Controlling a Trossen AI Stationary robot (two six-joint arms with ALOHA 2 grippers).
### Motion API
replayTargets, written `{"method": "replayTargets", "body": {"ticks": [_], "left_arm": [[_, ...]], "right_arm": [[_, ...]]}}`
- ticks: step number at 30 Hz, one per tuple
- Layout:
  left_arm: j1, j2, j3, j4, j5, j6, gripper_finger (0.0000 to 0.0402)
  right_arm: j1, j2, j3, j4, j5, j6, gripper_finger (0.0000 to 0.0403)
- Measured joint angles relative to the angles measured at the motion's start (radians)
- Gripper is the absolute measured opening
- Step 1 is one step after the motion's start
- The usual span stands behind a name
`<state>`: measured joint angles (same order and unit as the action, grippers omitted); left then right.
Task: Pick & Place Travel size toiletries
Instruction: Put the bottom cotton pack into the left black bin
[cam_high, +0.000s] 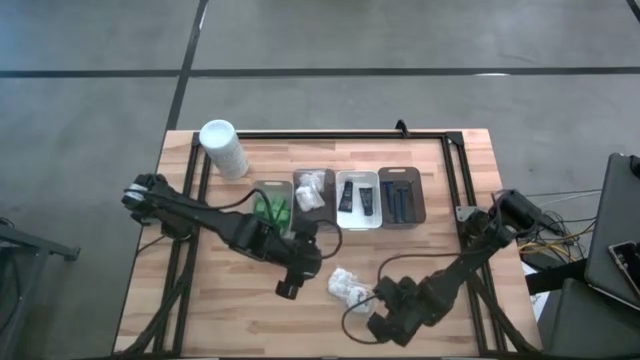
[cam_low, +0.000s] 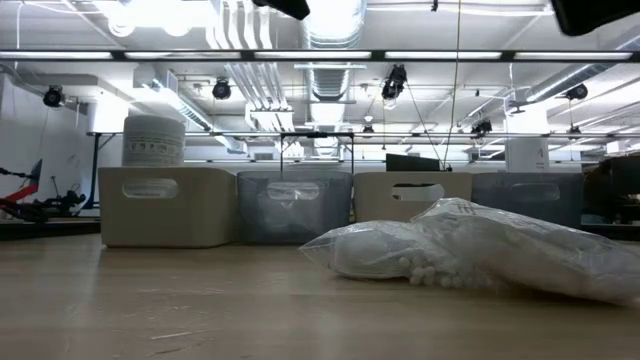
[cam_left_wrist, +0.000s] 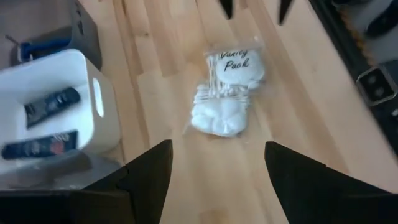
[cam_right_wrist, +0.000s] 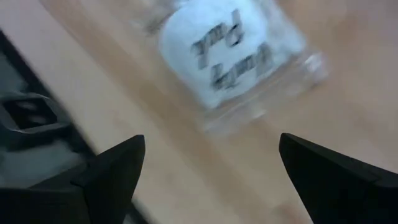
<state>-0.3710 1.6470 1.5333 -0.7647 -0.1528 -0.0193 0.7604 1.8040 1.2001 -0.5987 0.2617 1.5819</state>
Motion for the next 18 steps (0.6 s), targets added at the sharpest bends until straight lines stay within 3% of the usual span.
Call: {"method": "replayTargets", "body": {"ticks": [5,10,18], "left_arm": [[-0.014,0.000,0.000,-0.002,-0.002,-0.114,0.0259],[-0.021,0.000,0.000,-0.003,-0.002,-0.110,0.0259],[-0.022,-0.001,0.000,-0.005,-0.002,-0.027,0.0259]], "right_arm": [[0.049,0.035,0.080,0.002,0.039,0.314,0.0368],[0.100,0.102,0.152,0.008,0.201,0.671,0.0368],[0.056,0.306,0.291,-0.002,0.209,0.696,0.0368]]}}
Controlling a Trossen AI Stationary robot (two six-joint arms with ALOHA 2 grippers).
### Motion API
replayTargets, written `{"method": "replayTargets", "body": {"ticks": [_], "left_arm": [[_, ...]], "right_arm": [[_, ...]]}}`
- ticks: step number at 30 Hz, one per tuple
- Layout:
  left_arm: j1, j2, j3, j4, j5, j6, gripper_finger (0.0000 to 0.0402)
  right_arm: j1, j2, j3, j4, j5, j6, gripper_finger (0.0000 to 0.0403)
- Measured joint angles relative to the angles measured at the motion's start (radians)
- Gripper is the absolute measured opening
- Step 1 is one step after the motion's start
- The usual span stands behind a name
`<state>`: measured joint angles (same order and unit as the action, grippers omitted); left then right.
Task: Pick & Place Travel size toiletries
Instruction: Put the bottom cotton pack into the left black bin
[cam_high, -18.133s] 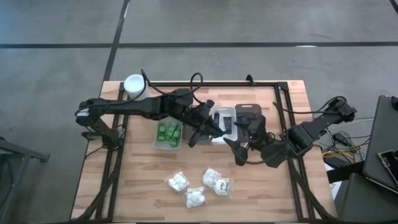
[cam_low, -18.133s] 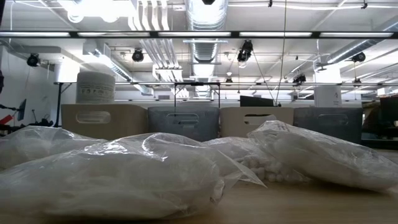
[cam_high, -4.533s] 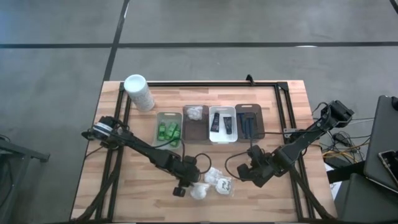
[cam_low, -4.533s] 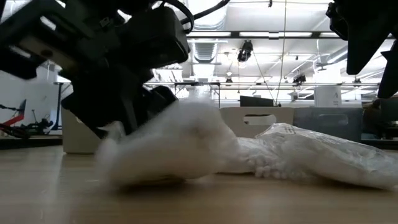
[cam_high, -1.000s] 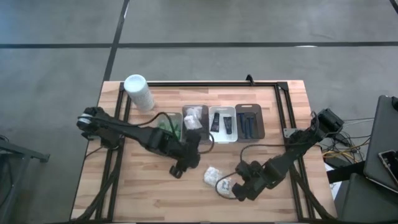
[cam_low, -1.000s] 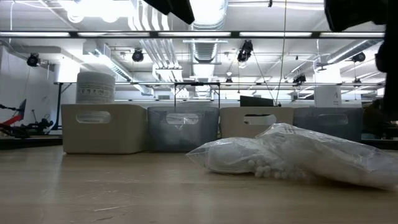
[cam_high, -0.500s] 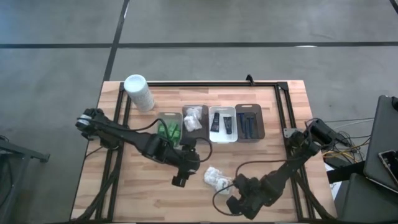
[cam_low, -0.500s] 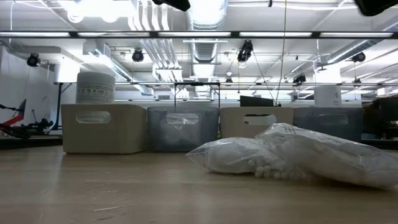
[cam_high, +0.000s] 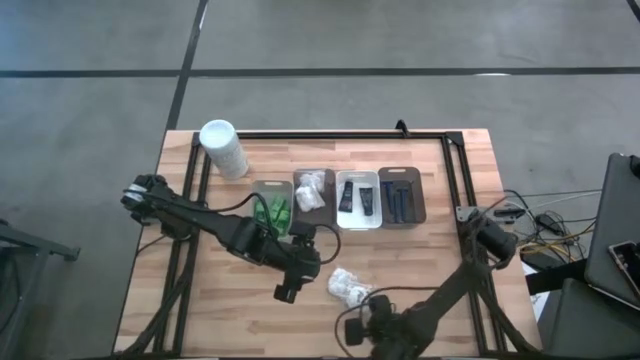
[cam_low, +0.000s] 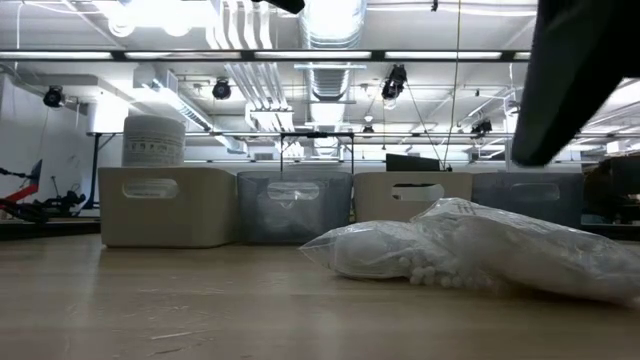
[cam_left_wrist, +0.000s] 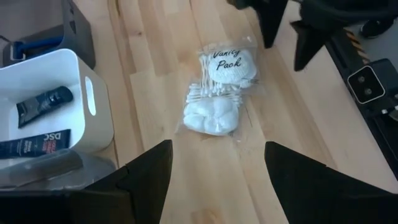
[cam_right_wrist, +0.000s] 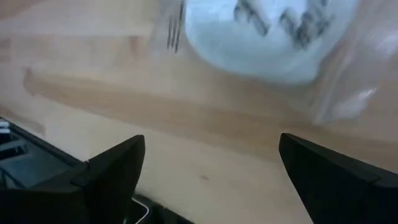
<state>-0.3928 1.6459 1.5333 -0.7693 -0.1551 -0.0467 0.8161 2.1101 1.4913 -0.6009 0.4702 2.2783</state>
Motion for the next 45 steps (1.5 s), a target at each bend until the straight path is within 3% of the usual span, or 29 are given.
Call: {"method": "replayTargets", "body": {"ticks": [6,13,17,21,27,33,38,45], "left_arm": [[-0.010,0.000,0.000,-0.009,0.000,0.030,0.0259],[-0.012,0.000,0.000,-0.009,0.000,0.061,0.0259],[-0.012,0.000,0.000,-0.009,0.001,0.071,0.0259],[-0.012,0.000,0.000,-0.009,0.001,0.071,0.0259],[-0.012,0.000,0.000,-0.011,0.001,0.071,0.0259],[-0.012,-0.001,0.000,-0.010,0.001,0.071,0.0259],[-0.012,-0.001,0.000,-0.013,0.001,0.070,0.0259],[-0.011,-0.001,0.000,-0.017,-0.001,0.066,0.0259]], "right_arm": [[-0.004,0.045,0.089,0.011,-0.025,0.013,0.0368],[-0.006,0.050,0.097,-0.033,0.070,-0.023,0.0368],[-0.022,0.047,0.097,0.002,0.007,0.007,0.0368],[-0.025,0.049,0.100,0.004,0.027,-0.138,0.0368],[-0.026,-0.049,0.104,-0.195,-0.036,-0.211,0.0368],[-0.031,-0.122,0.106,-0.332,0.008,-0.592,0.0368],[-0.044,-0.097,0.105,-0.340,-0.081,-0.946,0.0368],[-0.051,-0.064,0.105,-0.425,-0.093,-1.058,0.0368]]}}
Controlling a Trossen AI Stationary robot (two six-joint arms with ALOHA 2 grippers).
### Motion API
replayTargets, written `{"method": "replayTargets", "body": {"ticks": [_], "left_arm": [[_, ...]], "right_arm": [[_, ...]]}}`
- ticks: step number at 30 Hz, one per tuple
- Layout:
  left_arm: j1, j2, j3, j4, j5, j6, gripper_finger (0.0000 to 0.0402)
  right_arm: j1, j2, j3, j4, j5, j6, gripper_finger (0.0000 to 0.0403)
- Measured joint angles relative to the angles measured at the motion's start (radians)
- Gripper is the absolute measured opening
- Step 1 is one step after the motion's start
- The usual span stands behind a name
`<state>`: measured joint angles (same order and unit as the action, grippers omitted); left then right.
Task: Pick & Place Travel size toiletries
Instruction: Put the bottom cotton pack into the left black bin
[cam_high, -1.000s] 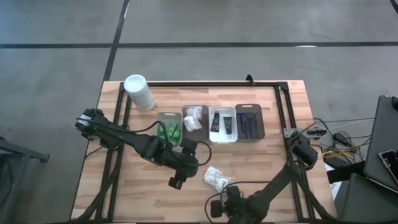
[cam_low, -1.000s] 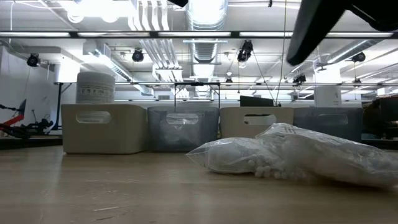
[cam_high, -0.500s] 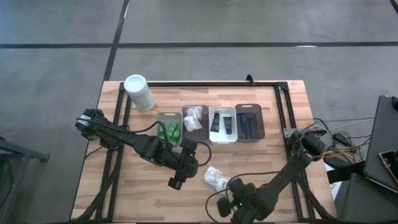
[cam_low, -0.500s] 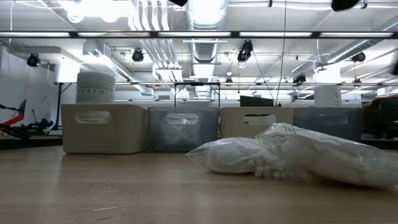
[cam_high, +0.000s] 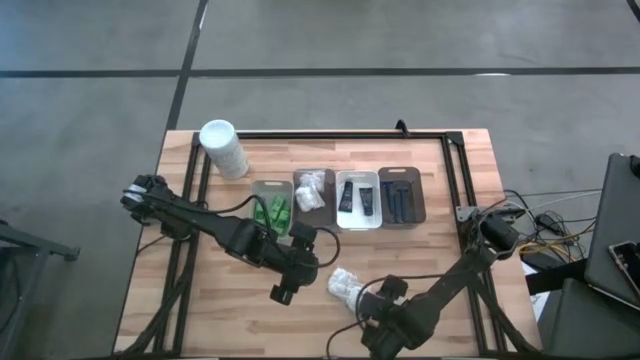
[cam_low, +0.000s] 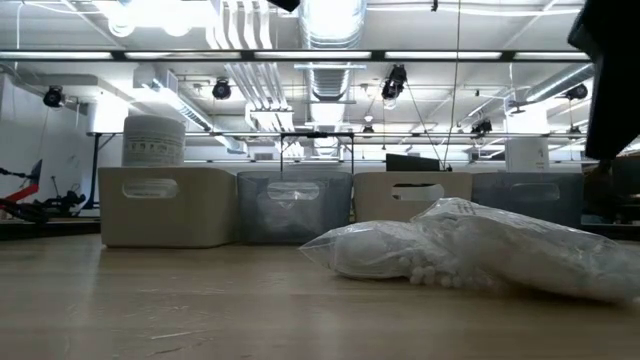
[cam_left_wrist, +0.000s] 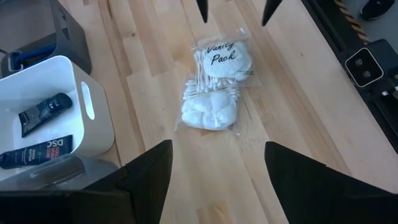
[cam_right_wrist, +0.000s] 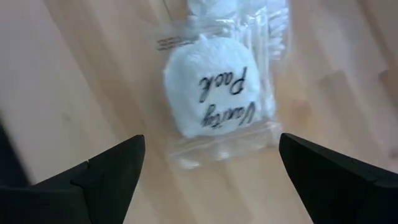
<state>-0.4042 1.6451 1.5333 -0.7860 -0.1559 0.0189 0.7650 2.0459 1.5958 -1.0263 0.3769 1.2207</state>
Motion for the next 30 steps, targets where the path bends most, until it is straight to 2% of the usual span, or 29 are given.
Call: {"method": "replayTargets", "body": {"ticks": [5,13,20,26,30], "left_arm": [[0.001,0.000,0.000,-0.002,-0.002,0.000,0.0259],[0.001,0.000,0.000,-0.027,-0.002,0.000,0.0259],[0.001,0.000,0.000,-0.031,-0.002,0.000,0.0259],[0.001,0.000,0.000,-0.030,-0.002,0.000,0.0259],[0.001,0.000,0.000,-0.030,-0.002,0.000,0.0259]], "right_arm": [[0.001,0.042,0.000,-0.006,0.023,-0.085,0.0368],[0.002,0.096,0.013,-0.015,0.048,-0.061,0.0368],[-0.001,0.102,0.017,-0.015,0.145,-0.053,0.0368],[-0.046,0.114,0.017,-0.014,0.241,-0.024,0.0368],[-0.087,0.114,0.017,-0.014,0.254,-0.072,0.0368]]}}
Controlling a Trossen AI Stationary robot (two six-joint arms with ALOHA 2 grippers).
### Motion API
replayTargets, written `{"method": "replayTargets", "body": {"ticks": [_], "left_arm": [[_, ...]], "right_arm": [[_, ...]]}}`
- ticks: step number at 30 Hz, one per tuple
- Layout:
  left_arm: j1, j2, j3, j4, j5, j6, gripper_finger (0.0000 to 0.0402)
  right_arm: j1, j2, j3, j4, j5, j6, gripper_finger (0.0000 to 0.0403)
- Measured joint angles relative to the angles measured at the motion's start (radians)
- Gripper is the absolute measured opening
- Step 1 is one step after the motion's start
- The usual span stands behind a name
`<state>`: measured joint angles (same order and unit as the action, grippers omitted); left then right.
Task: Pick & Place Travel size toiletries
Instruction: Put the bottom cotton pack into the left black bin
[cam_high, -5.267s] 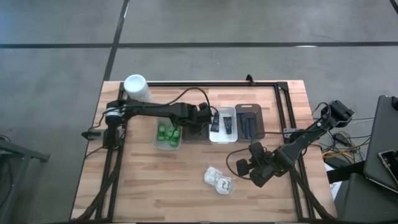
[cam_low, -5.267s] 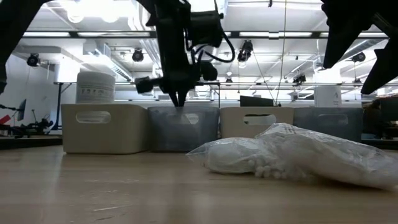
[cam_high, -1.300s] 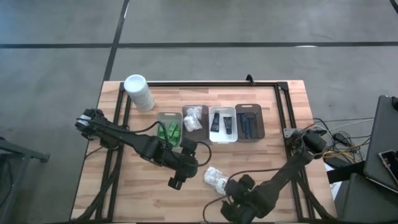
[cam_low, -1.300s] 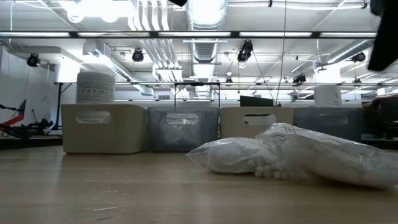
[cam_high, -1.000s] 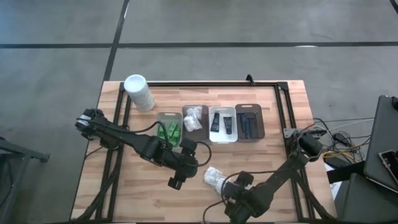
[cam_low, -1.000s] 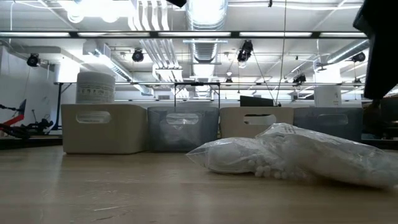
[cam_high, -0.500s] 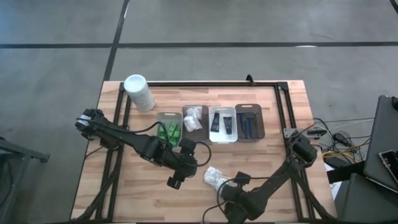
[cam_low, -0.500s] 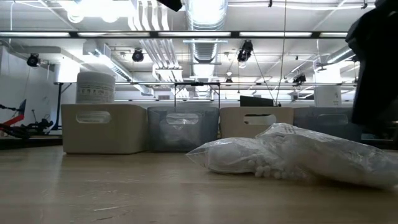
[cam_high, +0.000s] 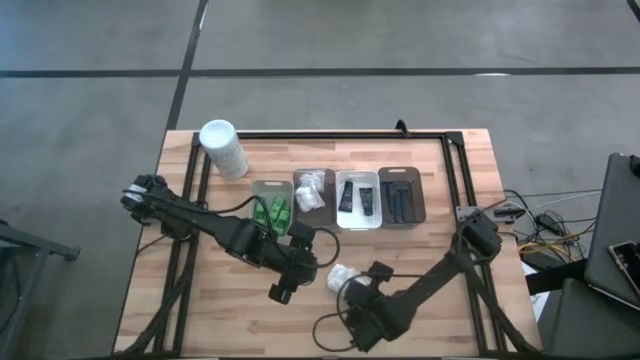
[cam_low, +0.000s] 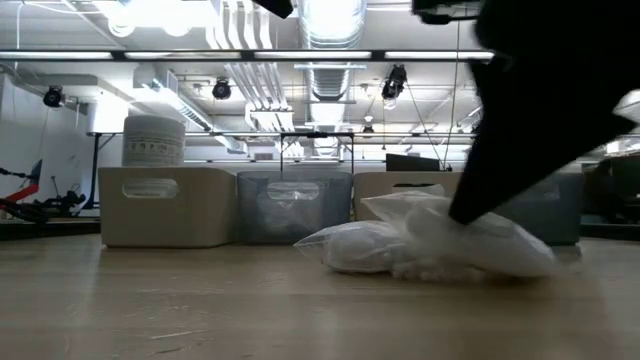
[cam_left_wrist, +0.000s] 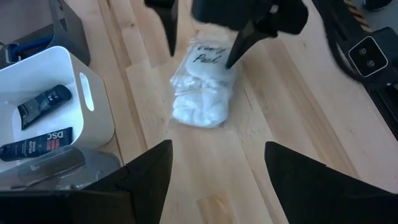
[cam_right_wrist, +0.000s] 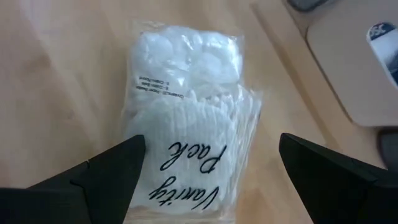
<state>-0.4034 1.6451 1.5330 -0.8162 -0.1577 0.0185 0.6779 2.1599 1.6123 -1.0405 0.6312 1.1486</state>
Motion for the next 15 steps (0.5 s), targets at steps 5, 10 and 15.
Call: {"method": "replayTargets", "body": {"ticks": [5,10,15], "left_arm": [[0.000,0.000,0.000,0.000,0.000,0.000,0.0259],[0.000,0.000,0.000,0.001,0.000,-0.016,0.0259],[0.000,0.000,0.000,0.004,0.005,-0.065,0.0259]], "right_arm": [[-0.020,-0.041,0.011,-0.005,0.017,-0.001,0.0368],[-0.004,-0.093,0.018,-0.050,0.031,0.131,0.0368],[0.037,-0.128,0.016,-0.184,-0.036,0.486,0.0368]]}}
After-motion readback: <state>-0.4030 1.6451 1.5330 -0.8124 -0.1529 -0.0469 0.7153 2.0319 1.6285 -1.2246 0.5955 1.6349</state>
